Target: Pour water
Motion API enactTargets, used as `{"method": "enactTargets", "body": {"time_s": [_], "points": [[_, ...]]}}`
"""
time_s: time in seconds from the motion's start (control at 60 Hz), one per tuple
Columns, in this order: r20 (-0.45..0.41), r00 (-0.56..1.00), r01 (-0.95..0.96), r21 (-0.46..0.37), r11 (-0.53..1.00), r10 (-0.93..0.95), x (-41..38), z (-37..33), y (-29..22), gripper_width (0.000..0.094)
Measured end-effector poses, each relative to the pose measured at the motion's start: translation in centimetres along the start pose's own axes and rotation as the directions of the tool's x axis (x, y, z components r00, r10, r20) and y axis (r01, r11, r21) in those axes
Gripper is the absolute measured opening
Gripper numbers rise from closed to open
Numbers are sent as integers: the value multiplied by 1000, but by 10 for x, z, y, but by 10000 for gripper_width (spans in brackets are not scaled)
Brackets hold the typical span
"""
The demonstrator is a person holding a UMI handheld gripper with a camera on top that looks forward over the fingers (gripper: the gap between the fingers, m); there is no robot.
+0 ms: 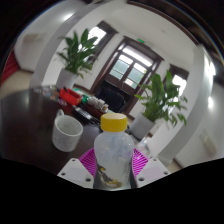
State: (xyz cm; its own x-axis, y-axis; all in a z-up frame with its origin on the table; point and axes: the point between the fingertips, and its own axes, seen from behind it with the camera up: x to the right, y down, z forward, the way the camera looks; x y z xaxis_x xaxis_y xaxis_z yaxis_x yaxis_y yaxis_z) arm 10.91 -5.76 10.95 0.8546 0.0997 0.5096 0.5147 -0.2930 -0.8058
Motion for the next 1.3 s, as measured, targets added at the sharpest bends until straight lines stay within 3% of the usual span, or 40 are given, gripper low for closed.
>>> {"method": "enactTargets", "body": {"time_s": [0.15, 0.333, 0.617, 0.8, 0.967, 1.1, 1.183, 1.3], "points": [[-99, 897, 432, -6, 902, -430, 27, 30, -23, 419], [-119, 675, 732, -17, 682, -728, 18, 56, -46, 420], [-159, 307, 949, -29, 315, -938, -16, 86, -55, 422], [-255, 79, 994, -56, 96, -964, -26, 91, -73, 423], [-242, 149, 985, -52, 167, -959, -22, 89, -69, 423], [-192, 432, 899, 11, 438, -881, -9, 81, -66, 418], [-96, 694, 719, 43, 694, -714, 1, 79, -56, 423], [73, 955, 283, 54, 958, -287, -6, 71, -45, 436]]}}
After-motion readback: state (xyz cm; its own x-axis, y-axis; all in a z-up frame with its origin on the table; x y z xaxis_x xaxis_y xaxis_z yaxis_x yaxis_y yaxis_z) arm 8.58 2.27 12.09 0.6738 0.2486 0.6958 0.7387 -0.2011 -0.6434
